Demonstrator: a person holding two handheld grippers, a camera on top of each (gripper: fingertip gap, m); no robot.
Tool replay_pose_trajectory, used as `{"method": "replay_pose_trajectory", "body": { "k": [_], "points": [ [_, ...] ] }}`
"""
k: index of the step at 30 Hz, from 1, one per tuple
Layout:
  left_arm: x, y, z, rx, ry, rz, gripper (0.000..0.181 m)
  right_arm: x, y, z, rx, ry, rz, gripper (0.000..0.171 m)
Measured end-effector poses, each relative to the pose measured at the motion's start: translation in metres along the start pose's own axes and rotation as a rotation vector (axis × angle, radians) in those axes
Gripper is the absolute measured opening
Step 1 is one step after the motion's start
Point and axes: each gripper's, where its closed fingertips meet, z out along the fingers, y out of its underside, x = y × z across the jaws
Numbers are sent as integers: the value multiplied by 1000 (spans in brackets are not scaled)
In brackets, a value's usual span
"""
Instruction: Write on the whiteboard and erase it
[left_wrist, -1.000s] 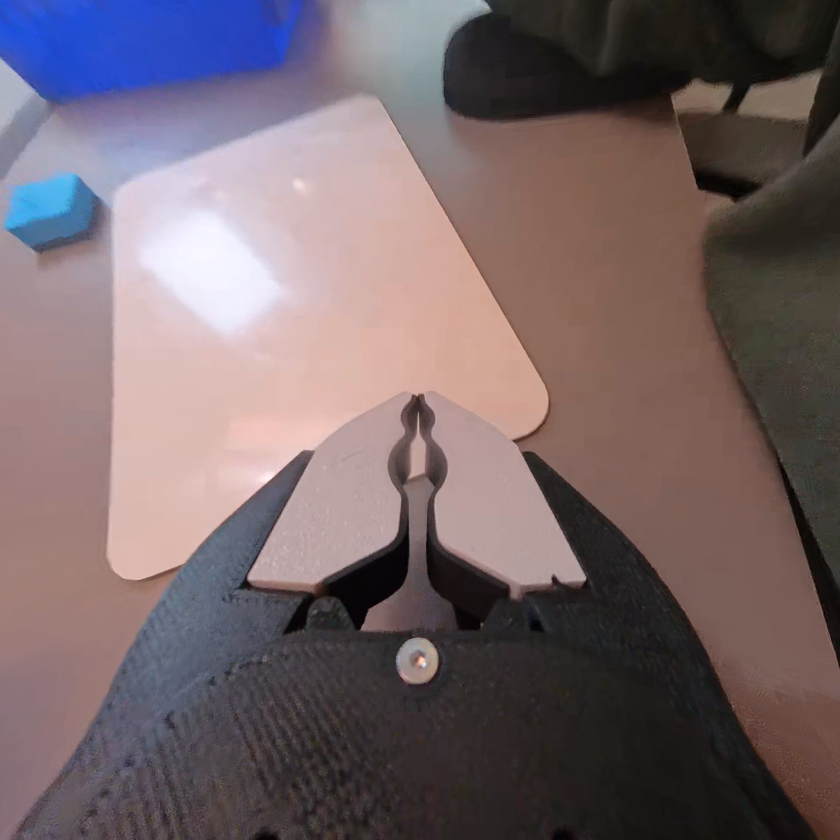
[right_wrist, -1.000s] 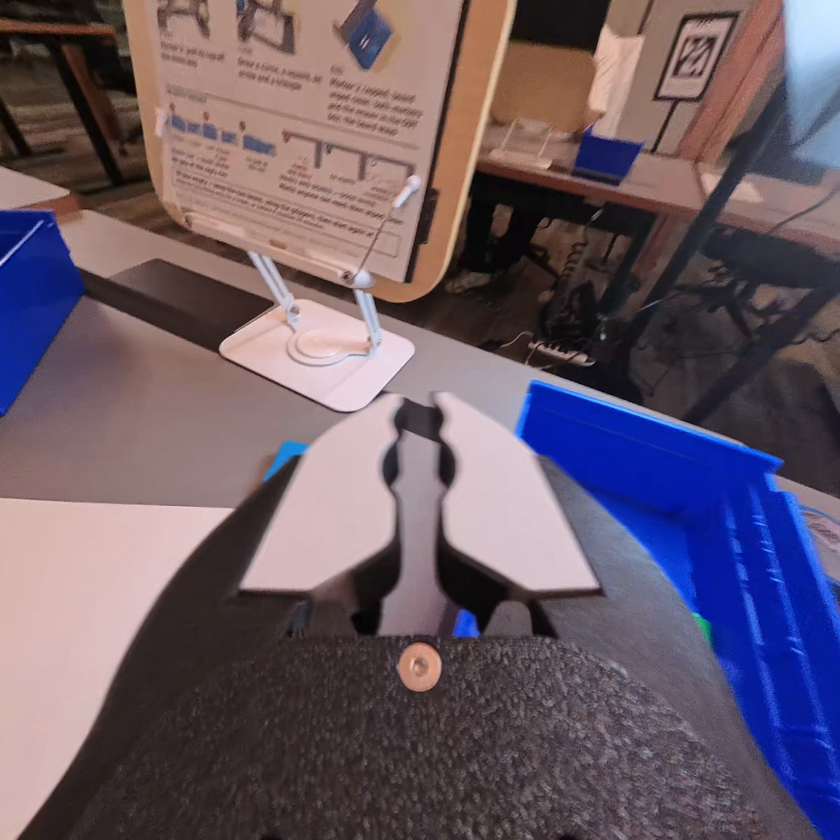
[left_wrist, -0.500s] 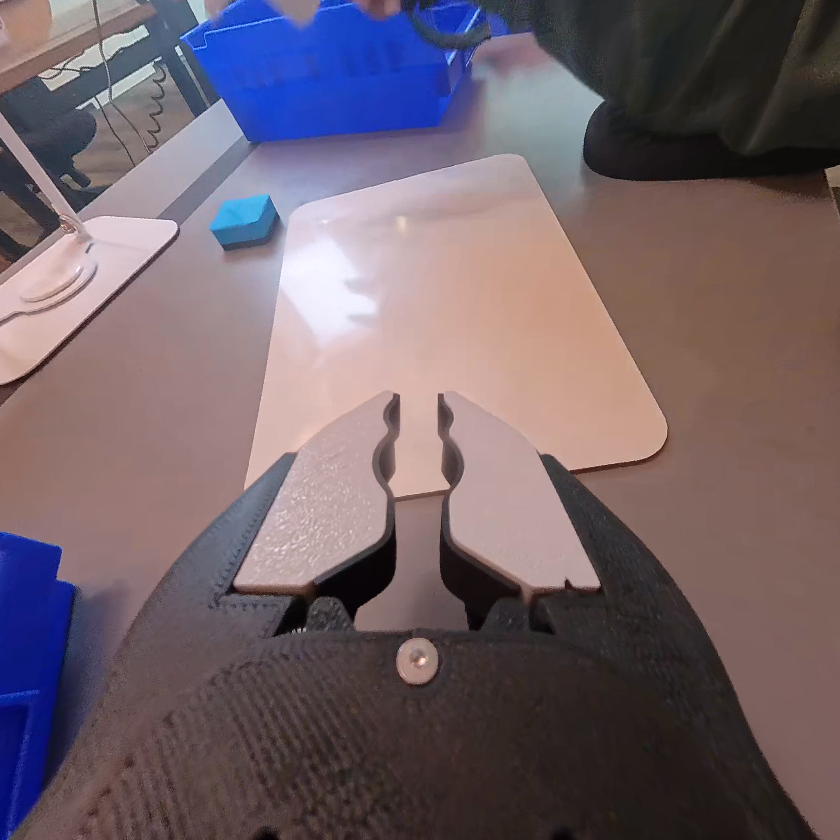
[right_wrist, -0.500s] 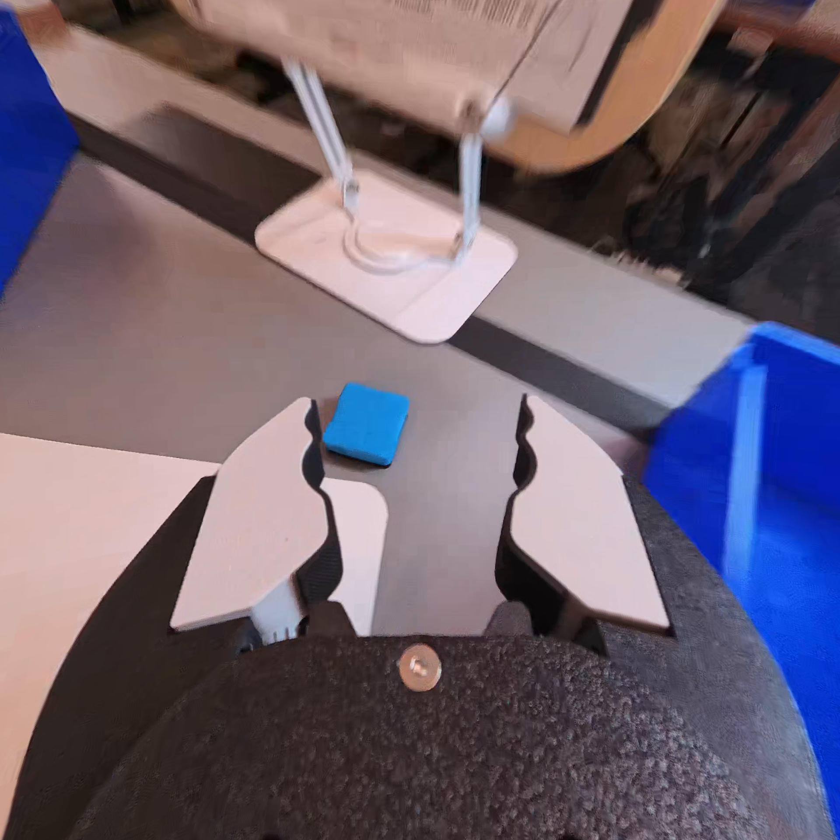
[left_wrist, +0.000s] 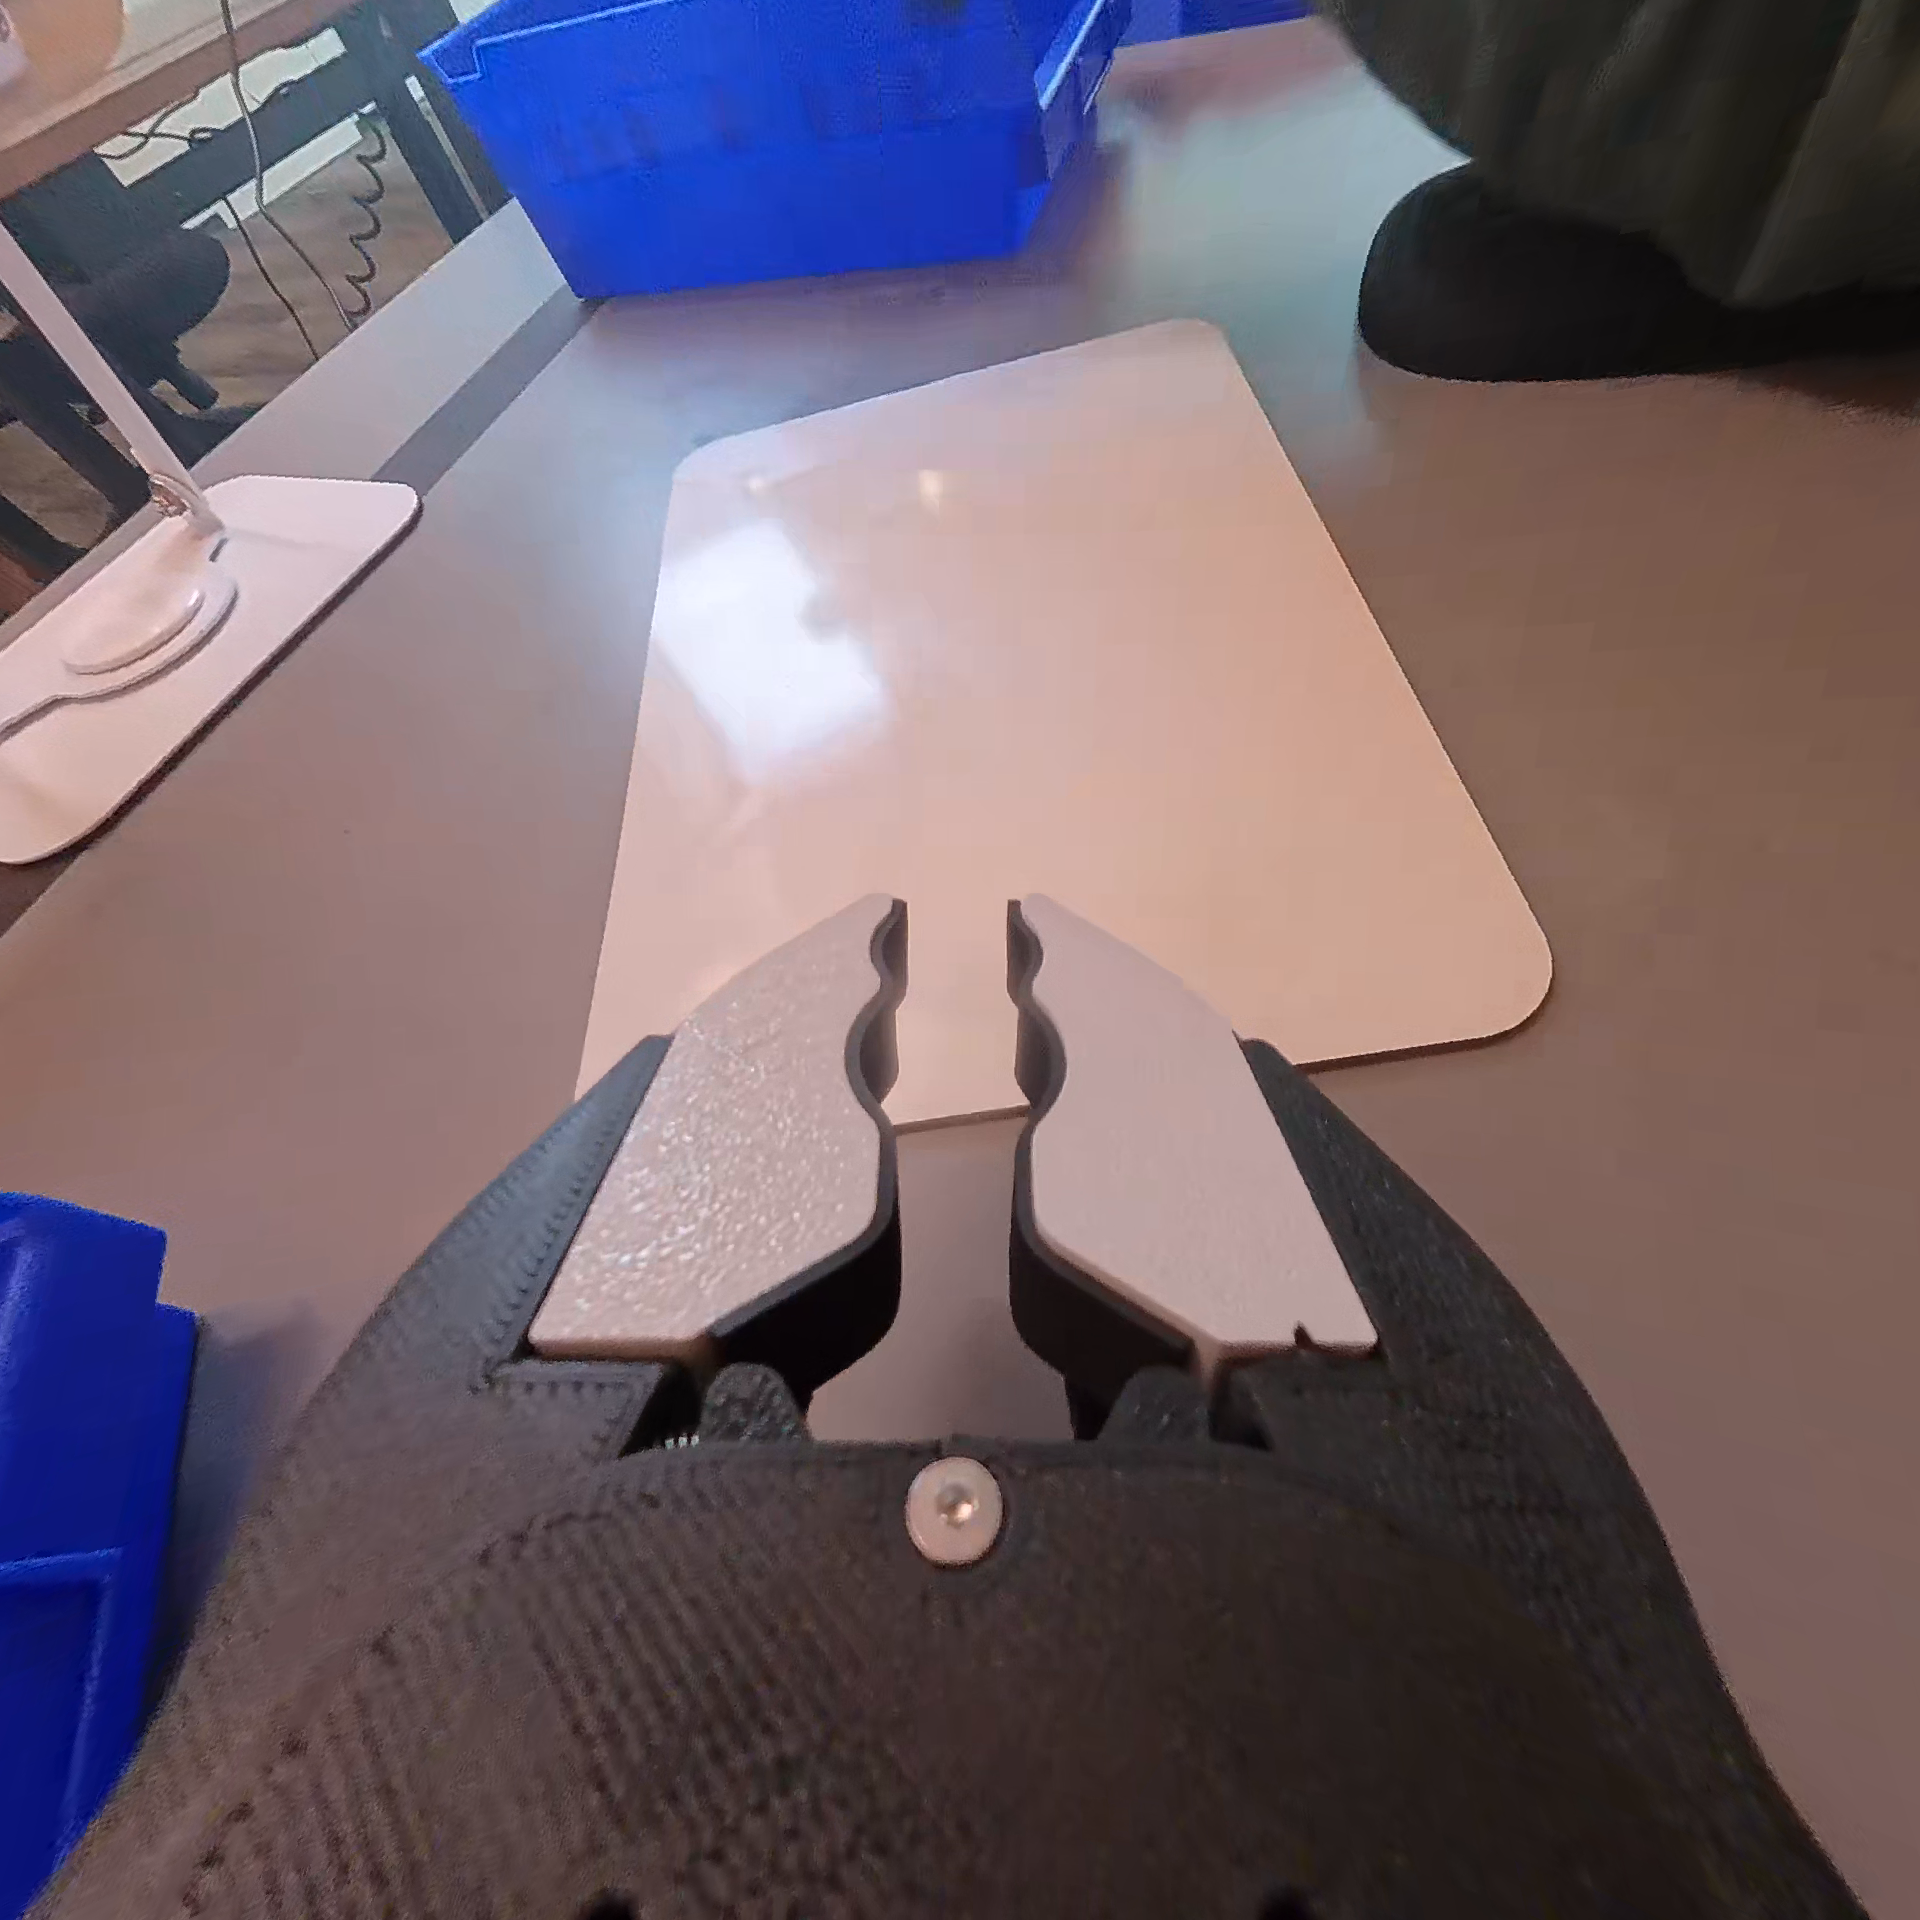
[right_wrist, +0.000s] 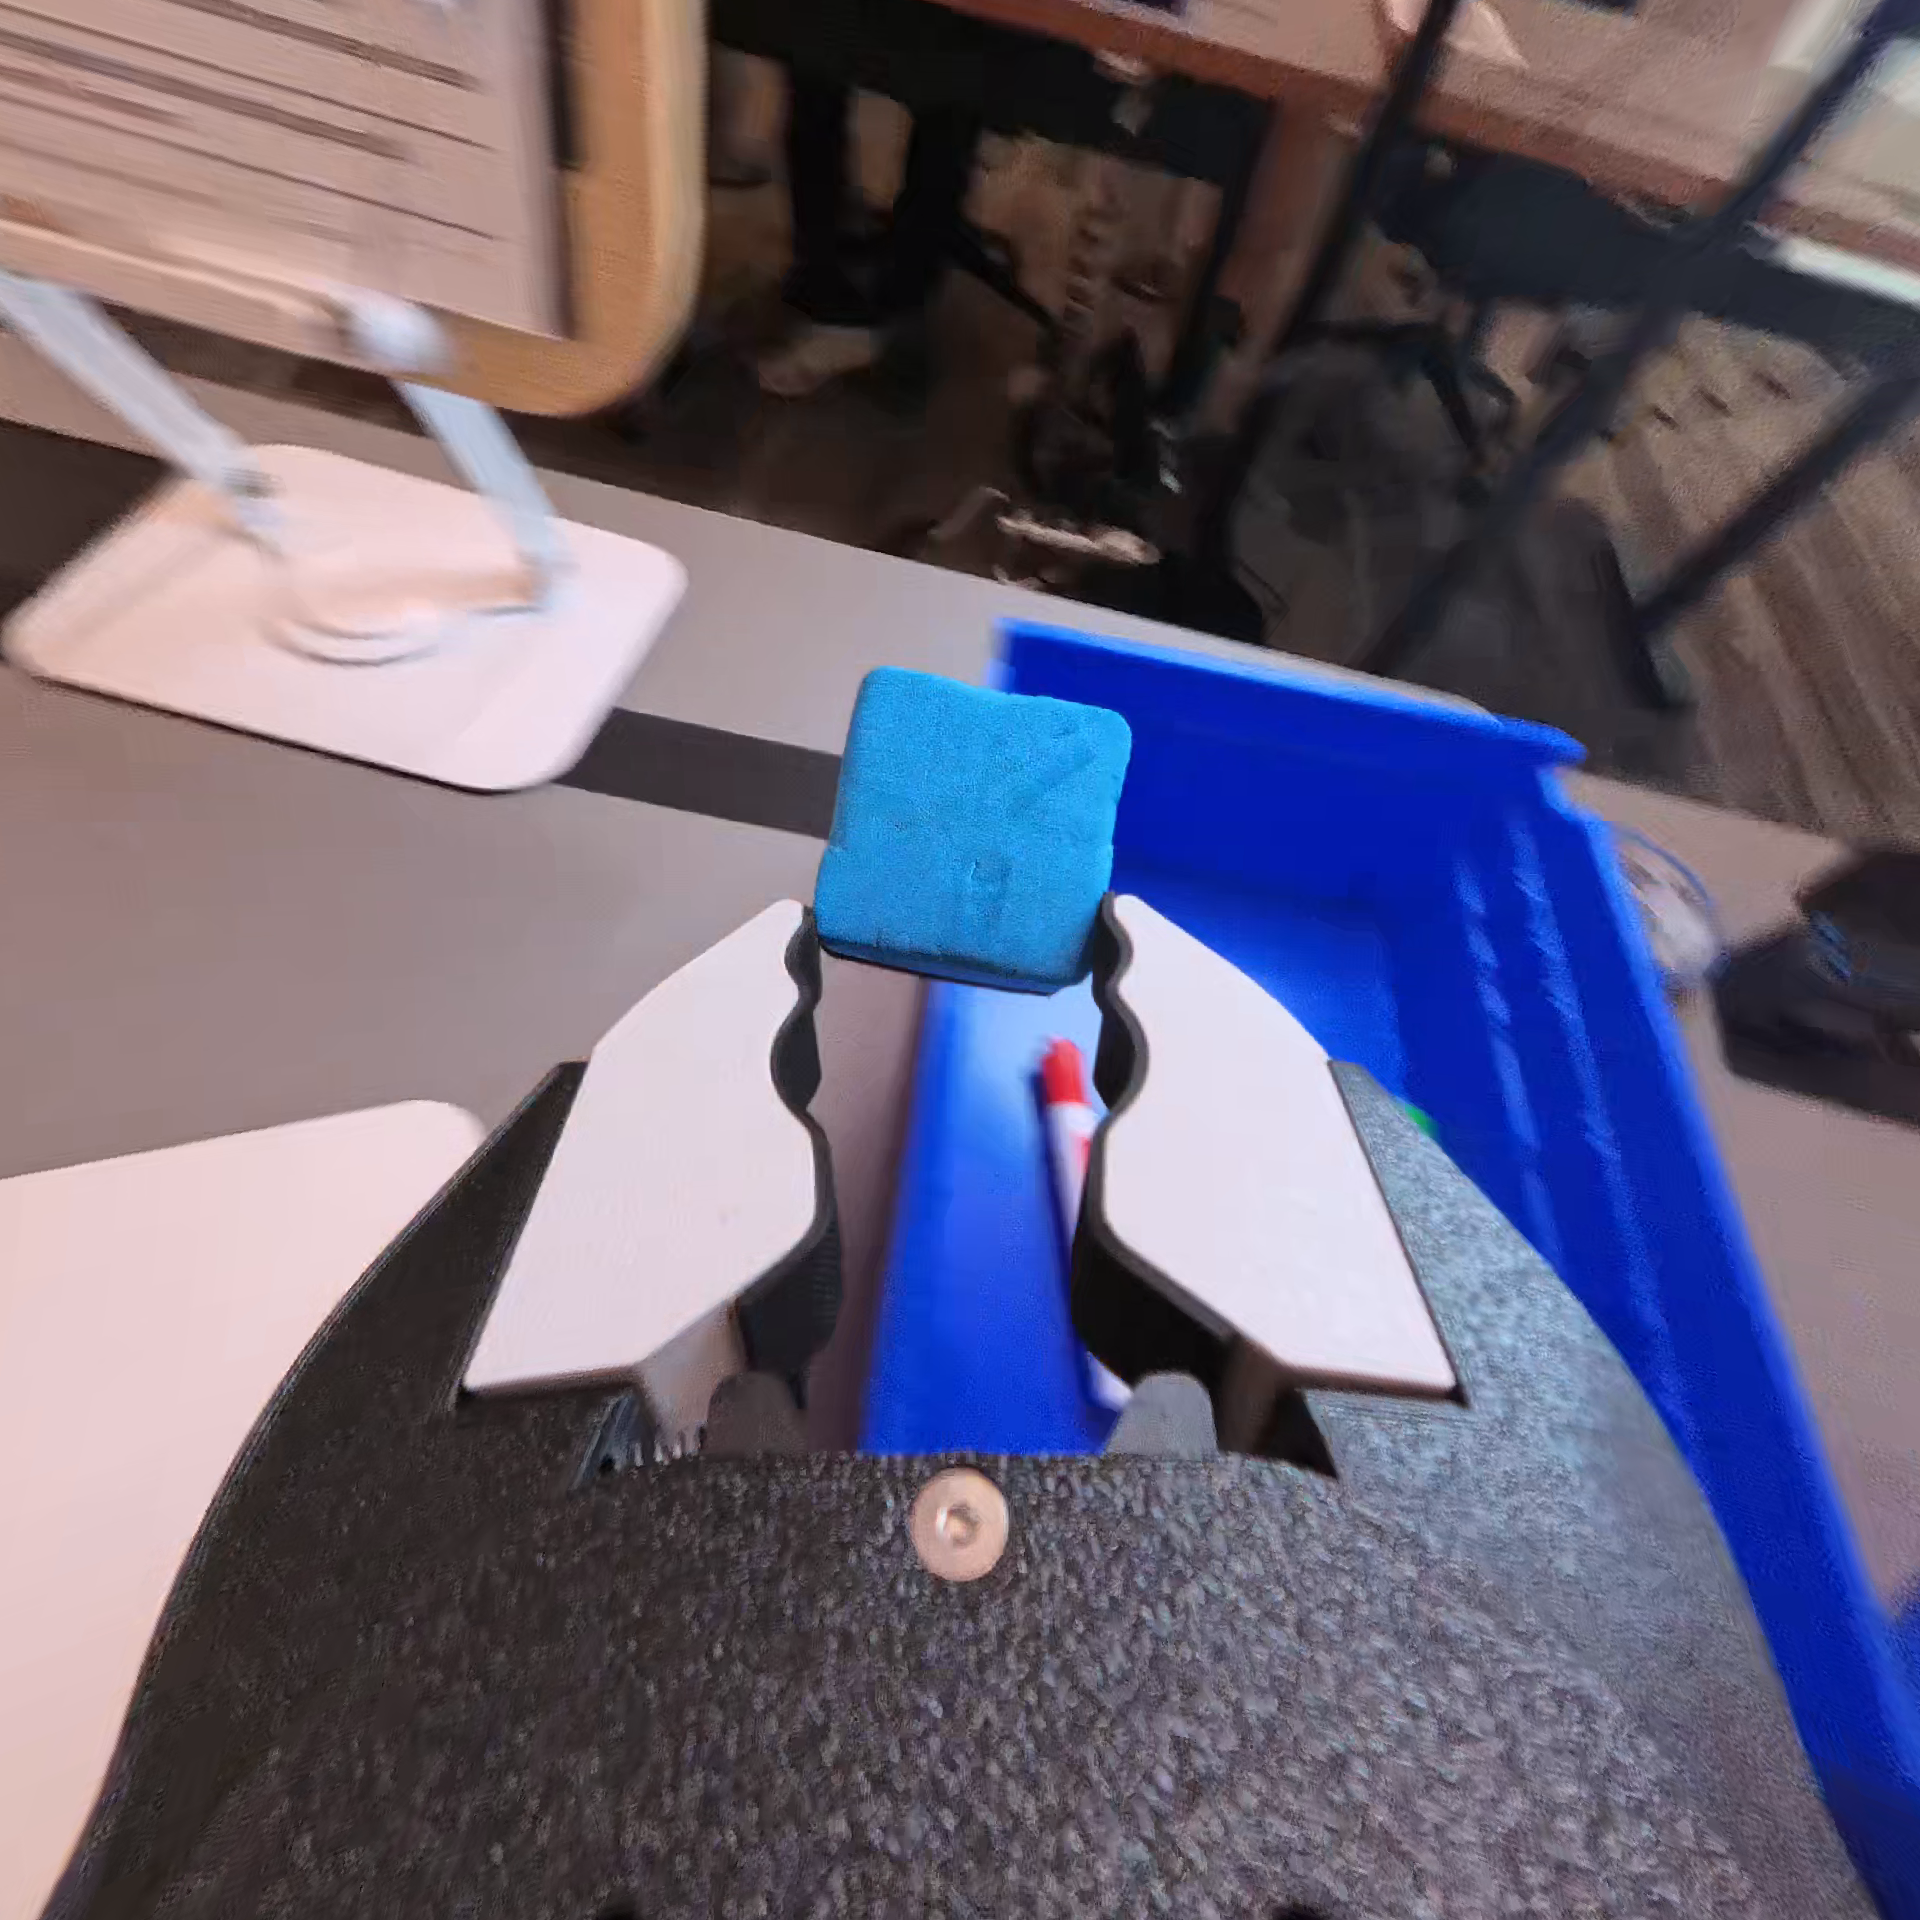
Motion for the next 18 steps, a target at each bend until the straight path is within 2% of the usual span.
{"method": "replay_pose_trajectory", "body": {
  "k": [5, 10, 13, 16, 18],
  "points": [
    [3, 2, 3, -13, 8, 8, 17, 95, 73, -3, -199, 182, 100, 51],
    [0, 6, 4, -25, 0, -1, 17, 119, 130, 20, -326, 205, 106, 52],
    [1, 6, 4, -25, 1, -3, 17, 111, 122, 24, -258, 148, 127, 55],
    [2, 6, 3, -26, 7, 1, 17, 95, 82, 14, -60, 5, 234, 61],
    [2, 5, 3, -24, 9, 2, 16, 96, 62, 2, 41, -32, 280, 66]
  ]
}}
